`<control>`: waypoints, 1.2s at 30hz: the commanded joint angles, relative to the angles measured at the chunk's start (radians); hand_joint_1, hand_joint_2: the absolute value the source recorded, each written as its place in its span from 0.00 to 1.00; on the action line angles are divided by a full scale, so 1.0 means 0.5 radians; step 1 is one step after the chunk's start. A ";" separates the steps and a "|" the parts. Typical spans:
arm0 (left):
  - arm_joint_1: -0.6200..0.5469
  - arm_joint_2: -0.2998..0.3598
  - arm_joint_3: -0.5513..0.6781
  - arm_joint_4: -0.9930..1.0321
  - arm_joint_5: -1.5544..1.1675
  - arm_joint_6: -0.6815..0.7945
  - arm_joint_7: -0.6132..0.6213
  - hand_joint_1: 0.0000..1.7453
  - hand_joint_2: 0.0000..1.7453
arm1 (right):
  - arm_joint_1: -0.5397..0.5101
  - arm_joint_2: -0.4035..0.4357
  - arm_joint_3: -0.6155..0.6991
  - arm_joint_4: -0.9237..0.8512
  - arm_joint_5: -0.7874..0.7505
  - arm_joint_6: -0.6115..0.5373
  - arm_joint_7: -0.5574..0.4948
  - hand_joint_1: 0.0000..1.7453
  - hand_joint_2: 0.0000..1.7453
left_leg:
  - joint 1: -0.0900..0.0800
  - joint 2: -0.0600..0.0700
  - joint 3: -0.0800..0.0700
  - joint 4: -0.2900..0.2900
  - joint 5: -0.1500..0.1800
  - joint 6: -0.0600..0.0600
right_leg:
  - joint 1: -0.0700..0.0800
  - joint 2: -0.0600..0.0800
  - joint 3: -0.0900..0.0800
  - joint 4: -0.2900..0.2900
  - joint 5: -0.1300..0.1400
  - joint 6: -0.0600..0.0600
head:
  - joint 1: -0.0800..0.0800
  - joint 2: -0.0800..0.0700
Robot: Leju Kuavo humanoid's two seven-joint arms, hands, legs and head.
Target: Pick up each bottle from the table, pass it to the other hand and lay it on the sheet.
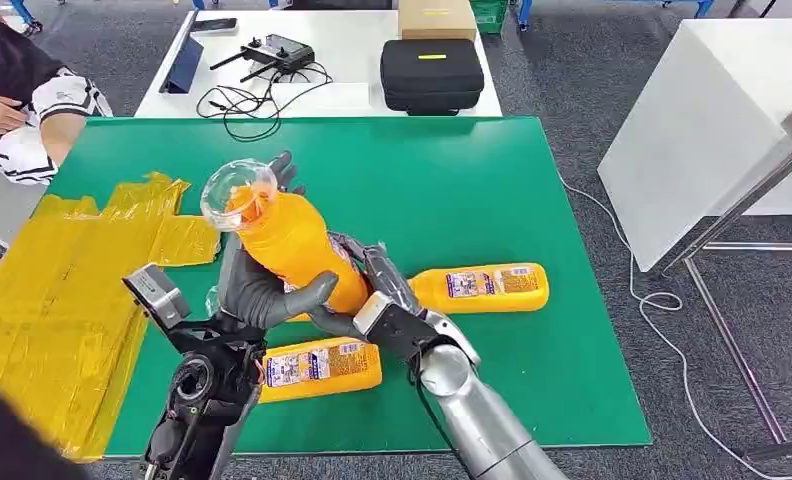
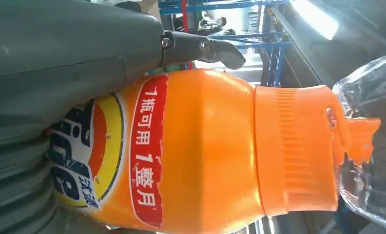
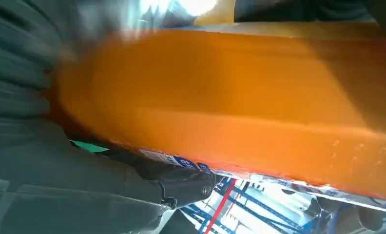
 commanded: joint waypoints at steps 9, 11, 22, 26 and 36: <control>-0.065 0.050 -0.055 0.059 0.061 0.048 0.014 1.00 1.00 | 0.067 -0.114 0.074 -0.052 0.007 -0.123 0.044 0.98 1.00 | 0.000 -0.004 0.013 -0.004 -0.003 0.000 | 0.001 -0.008 0.013 -0.004 -0.005 0.000 | 0.000 0.000; -0.066 0.053 -0.041 0.063 0.066 0.059 0.008 1.00 1.00 | 0.104 -0.130 0.056 -0.147 0.025 -0.156 0.067 0.98 1.00 | 0.000 -0.004 0.012 -0.004 -0.003 0.000 | 0.001 -0.008 0.012 -0.003 -0.005 0.001 | 0.000 0.000; -0.056 0.064 -0.002 0.031 0.065 0.083 -0.002 1.00 1.00 | 0.143 -0.151 0.020 -0.291 0.088 -0.266 0.112 0.23 1.00 | 0.000 -0.001 0.007 -0.002 -0.002 0.000 | 0.000 -0.004 0.007 -0.002 -0.002 0.000 | 0.000 0.000; -0.039 0.112 0.098 -0.070 0.036 0.175 -0.058 1.00 1.00 | 0.231 -0.210 -0.081 -0.576 0.144 -0.445 0.158 0.00 1.00 | 0.000 0.000 0.004 -0.002 -0.001 0.000 | 0.000 -0.003 0.003 -0.001 -0.001 0.000 | -0.001 0.000; -0.091 0.349 0.497 -0.110 -1.848 1.557 0.142 1.00 1.00 | 0.717 -0.342 -0.618 -1.311 0.267 -0.855 0.300 0.00 1.00 | -0.001 -0.002 0.011 -0.005 -0.003 0.000 | 0.000 -0.005 0.011 -0.003 -0.004 0.000 | 0.000 0.000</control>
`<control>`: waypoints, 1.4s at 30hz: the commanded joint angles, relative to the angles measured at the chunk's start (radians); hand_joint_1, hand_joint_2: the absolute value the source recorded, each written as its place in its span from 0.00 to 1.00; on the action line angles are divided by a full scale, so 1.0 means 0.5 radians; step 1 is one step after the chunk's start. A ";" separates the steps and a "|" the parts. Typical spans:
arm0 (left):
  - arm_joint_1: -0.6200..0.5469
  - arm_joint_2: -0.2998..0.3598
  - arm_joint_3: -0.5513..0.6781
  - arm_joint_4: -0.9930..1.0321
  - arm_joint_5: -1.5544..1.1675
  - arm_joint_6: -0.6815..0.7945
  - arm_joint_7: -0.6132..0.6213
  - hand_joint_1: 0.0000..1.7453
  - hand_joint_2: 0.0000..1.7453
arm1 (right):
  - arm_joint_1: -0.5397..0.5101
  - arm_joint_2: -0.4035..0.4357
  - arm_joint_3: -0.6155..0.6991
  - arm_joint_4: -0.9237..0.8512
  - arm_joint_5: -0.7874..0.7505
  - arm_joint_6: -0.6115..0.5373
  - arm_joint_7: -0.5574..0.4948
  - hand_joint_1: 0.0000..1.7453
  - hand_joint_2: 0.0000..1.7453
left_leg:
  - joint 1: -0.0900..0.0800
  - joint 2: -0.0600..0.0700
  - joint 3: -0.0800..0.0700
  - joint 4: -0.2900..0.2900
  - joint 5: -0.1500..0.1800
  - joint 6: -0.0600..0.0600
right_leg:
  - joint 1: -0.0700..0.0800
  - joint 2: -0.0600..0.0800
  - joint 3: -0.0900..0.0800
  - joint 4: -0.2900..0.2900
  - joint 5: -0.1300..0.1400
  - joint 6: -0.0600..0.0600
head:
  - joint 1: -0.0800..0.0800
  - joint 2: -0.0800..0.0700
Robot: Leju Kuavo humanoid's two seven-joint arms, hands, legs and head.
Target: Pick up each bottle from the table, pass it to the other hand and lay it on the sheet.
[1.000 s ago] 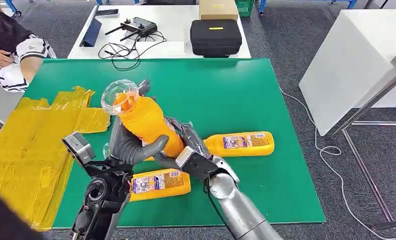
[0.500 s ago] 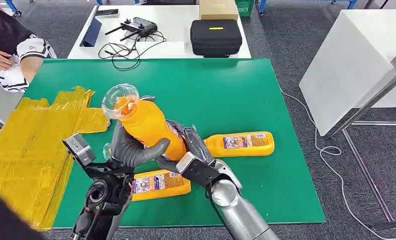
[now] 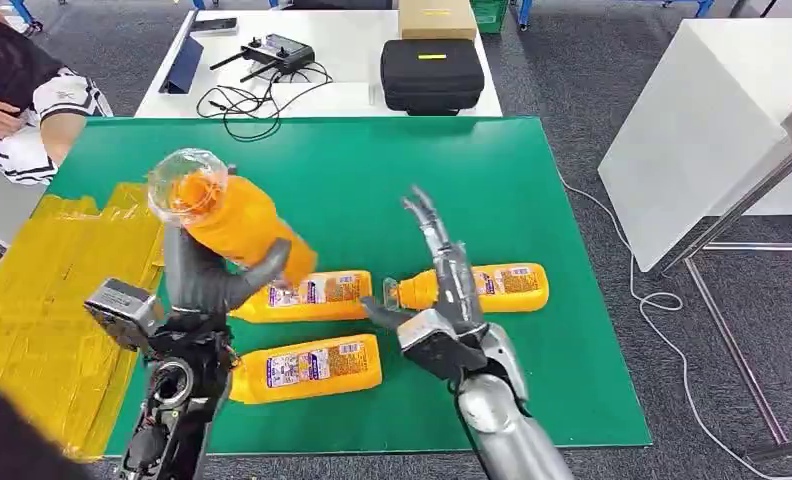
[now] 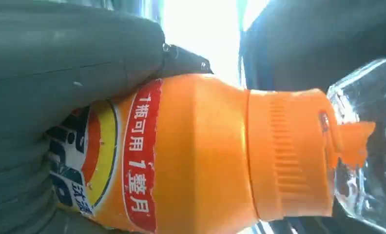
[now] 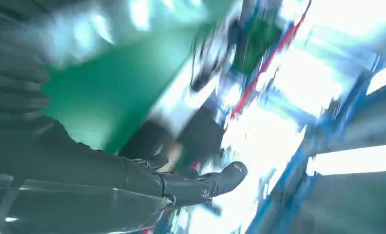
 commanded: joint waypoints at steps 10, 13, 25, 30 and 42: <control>-0.669 0.664 0.249 1.160 -2.371 0.349 1.195 1.00 1.00 | 0.424 -0.015 -0.653 -0.876 0.141 -0.124 0.092 0.00 1.00 | 0.000 -0.007 0.007 -0.003 0.003 -0.004 | 0.000 -0.010 0.006 0.001 -0.002 -0.002 | -0.001 0.000; -0.815 0.712 0.171 1.494 -2.371 0.314 1.282 1.00 1.00 | 0.453 0.000 -0.688 -0.906 0.145 -0.107 0.061 0.00 1.00 | 0.001 -0.006 0.009 -0.003 0.006 -0.008 | 0.001 -0.009 0.007 0.000 0.001 -0.007 | -0.001 0.000; -0.989 0.870 0.247 2.122 -2.269 -0.147 1.419 1.00 1.00 | 0.453 0.017 -0.738 -0.897 0.131 -0.091 0.054 0.00 1.00 | 0.002 0.008 0.009 -0.002 0.004 -0.009 | 0.002 0.003 0.004 0.002 0.002 -0.007 | -0.001 0.000; -0.977 0.805 0.288 2.145 -2.245 -0.206 1.332 1.00 1.00 | 0.441 0.026 -0.757 -0.897 0.139 -0.079 0.072 0.00 1.00 | 0.002 0.003 0.007 -0.001 0.004 -0.008 | 0.003 -0.002 0.005 0.001 0.001 -0.006 | 0.000 0.000; -0.812 0.773 0.290 2.109 -2.294 0.142 0.839 1.00 1.00 | 0.369 0.017 -0.721 -0.733 0.131 -0.058 0.054 0.00 1.00 | 0.002 0.006 0.013 -0.005 0.003 -0.008 | 0.002 0.001 0.010 -0.002 0.001 -0.006 | 0.000 0.000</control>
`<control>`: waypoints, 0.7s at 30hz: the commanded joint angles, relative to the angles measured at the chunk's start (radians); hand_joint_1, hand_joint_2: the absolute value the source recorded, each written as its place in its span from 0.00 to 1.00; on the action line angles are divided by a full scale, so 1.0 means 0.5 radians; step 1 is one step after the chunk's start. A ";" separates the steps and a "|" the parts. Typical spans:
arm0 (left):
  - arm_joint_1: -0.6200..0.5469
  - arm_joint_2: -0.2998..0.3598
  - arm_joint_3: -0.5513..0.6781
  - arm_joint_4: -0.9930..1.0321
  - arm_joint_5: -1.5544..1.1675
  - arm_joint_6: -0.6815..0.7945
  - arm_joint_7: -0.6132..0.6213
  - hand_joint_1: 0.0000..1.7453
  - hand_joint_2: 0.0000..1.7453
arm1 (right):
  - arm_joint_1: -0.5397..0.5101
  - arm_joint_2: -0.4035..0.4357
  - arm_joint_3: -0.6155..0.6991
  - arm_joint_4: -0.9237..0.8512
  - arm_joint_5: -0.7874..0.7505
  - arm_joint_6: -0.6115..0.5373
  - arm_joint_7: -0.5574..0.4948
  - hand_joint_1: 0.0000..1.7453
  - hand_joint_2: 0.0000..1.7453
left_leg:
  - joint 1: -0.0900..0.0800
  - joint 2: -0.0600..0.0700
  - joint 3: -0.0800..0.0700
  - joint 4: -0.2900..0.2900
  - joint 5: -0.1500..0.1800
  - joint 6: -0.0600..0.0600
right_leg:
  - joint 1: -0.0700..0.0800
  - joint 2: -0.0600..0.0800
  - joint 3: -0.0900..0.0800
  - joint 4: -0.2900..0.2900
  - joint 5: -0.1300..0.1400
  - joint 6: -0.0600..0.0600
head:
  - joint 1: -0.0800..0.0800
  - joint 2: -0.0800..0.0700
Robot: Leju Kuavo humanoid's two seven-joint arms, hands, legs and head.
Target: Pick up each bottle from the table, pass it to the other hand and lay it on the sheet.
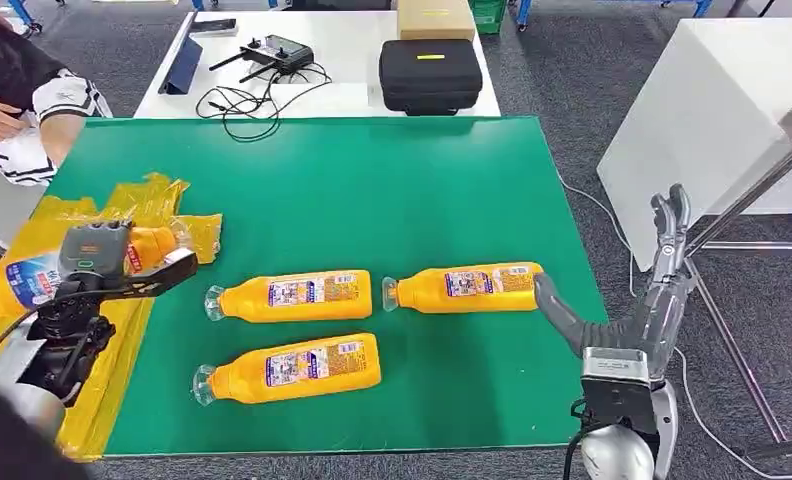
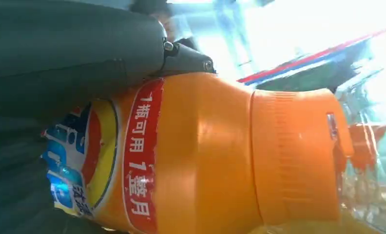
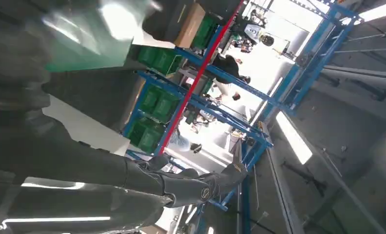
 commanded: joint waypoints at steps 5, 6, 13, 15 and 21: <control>0.040 -0.092 0.055 0.136 -0.054 0.188 -0.157 1.00 1.00 | -0.119 0.003 -0.014 0.233 -0.025 0.029 -0.011 0.00 1.00 | 0.001 0.001 0.007 -0.003 -0.001 0.001 | 0.001 -0.002 0.007 -0.003 -0.001 0.001 | 0.000 0.000; 0.048 -0.091 0.057 0.142 -0.060 0.185 -0.153 1.00 1.00 | -0.129 0.001 -0.009 0.249 -0.026 0.030 -0.012 0.00 1.00 | 0.001 0.000 0.012 -0.004 -0.003 0.001 | 0.001 -0.003 0.012 -0.004 -0.002 0.001 | 0.001 0.000; 0.085 -0.121 0.096 0.159 -0.041 0.085 -0.150 0.00 1.00 | -0.164 -0.003 0.004 0.296 -0.031 0.027 -0.018 0.00 1.00 | 0.000 0.001 0.009 -0.004 -0.002 0.001 | 0.001 -0.003 0.009 -0.004 -0.002 0.001 | 0.000 0.000; 0.087 -0.134 0.099 0.169 -0.037 0.020 -0.144 0.00 1.00 | -0.163 0.001 0.005 0.291 -0.028 0.032 -0.014 0.00 1.00 | 0.001 0.000 0.013 -0.005 -0.003 0.001 | 0.001 -0.004 0.013 -0.004 -0.004 0.001 | 0.000 0.000; 0.102 -0.156 0.070 0.165 -0.091 -0.045 -0.102 0.00 1.00 | -0.138 0.006 -0.005 0.263 -0.022 0.054 -0.006 0.00 1.00 | 0.000 -0.002 0.011 -0.004 -0.003 0.001 | 0.001 -0.005 0.011 -0.003 -0.004 0.001 | 0.000 0.000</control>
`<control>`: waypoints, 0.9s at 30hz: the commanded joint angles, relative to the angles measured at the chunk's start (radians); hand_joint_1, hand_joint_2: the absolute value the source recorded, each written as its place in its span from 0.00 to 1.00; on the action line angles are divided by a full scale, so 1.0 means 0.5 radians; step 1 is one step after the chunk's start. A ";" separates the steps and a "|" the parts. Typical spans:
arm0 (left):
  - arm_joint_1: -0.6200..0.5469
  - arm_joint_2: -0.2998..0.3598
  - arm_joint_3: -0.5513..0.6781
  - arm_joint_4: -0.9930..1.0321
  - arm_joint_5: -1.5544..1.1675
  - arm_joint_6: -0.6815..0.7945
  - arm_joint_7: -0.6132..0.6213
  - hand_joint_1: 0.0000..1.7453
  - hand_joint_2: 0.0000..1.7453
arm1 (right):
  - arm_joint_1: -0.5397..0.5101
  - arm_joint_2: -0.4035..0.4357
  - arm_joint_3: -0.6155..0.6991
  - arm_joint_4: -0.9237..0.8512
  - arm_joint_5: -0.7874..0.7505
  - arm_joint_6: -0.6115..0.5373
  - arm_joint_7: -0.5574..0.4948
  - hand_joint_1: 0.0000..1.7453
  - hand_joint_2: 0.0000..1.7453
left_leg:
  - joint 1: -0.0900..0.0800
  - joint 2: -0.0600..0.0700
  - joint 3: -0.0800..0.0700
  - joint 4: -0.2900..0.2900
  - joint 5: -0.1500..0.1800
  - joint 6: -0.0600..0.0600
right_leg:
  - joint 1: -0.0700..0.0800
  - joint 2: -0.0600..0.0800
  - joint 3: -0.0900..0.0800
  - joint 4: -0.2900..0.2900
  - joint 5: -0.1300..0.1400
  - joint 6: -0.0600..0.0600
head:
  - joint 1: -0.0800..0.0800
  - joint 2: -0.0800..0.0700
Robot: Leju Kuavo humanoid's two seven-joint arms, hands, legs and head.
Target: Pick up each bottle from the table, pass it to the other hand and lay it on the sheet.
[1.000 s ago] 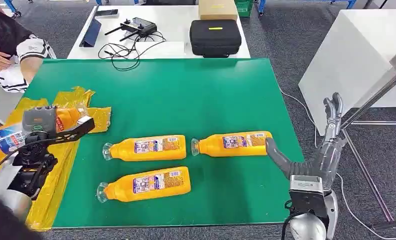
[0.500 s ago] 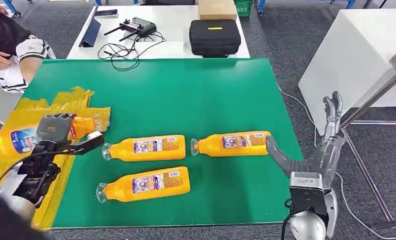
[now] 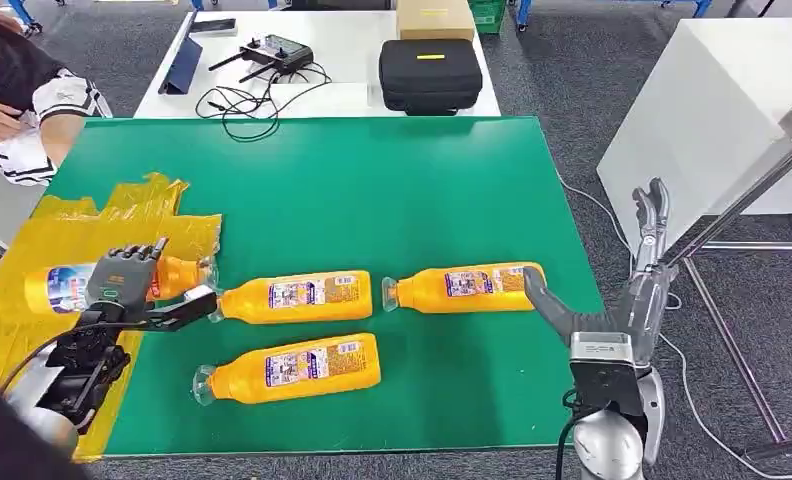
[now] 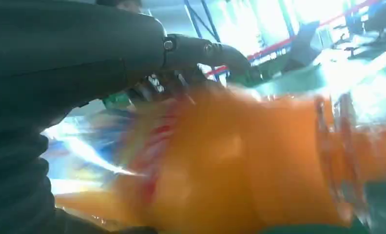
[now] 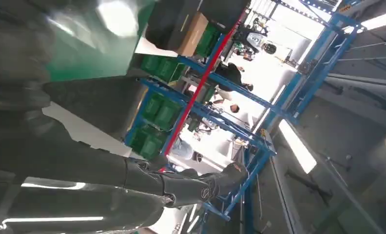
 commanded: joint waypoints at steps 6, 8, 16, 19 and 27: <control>-0.062 -0.127 0.117 0.077 -0.008 -0.027 -0.014 0.00 1.00 | -0.077 0.005 -0.012 0.135 0.042 0.058 0.014 0.00 1.00 | 0.000 -0.002 0.011 -0.003 -0.002 0.001 | 0.000 -0.005 0.011 -0.003 -0.003 0.001 | 0.000 0.000; -0.059 -0.168 0.228 0.035 0.098 0.131 -0.131 0.00 1.00 | -0.097 -0.017 -0.021 0.148 0.181 0.003 0.050 0.00 1.00 | 0.000 -0.001 0.004 -0.002 -0.001 0.000 | 0.000 -0.003 0.005 -0.002 -0.001 0.001 | 0.000 0.000; -0.097 -0.273 0.391 -0.107 0.285 0.396 -0.271 0.00 1.00 | -0.110 -0.076 -0.051 0.141 0.596 -0.065 0.230 0.00 1.00 | 0.000 -0.008 0.010 -0.001 -0.003 0.002 | 0.001 -0.011 0.012 -0.003 -0.004 0.002 | 0.000 0.000; -0.083 -0.277 0.416 -0.130 0.317 0.451 -0.304 0.00 1.00 | -0.111 -0.083 -0.044 0.149 0.660 -0.071 0.249 0.00 1.00 | 0.000 -0.004 0.010 -0.002 -0.003 0.001 | 0.001 -0.006 0.012 -0.003 -0.003 0.001 | -0.001 0.000; 0.551 -0.561 -0.043 -2.224 1.329 0.107 -0.874 0.00 1.00 | -0.375 -0.330 0.101 0.479 1.507 -0.024 0.567 0.00 1.00 | -0.001 -0.001 0.000 0.001 -0.001 0.002 | 0.000 -0.002 0.002 -0.003 0.001 0.002 | -0.001 0.000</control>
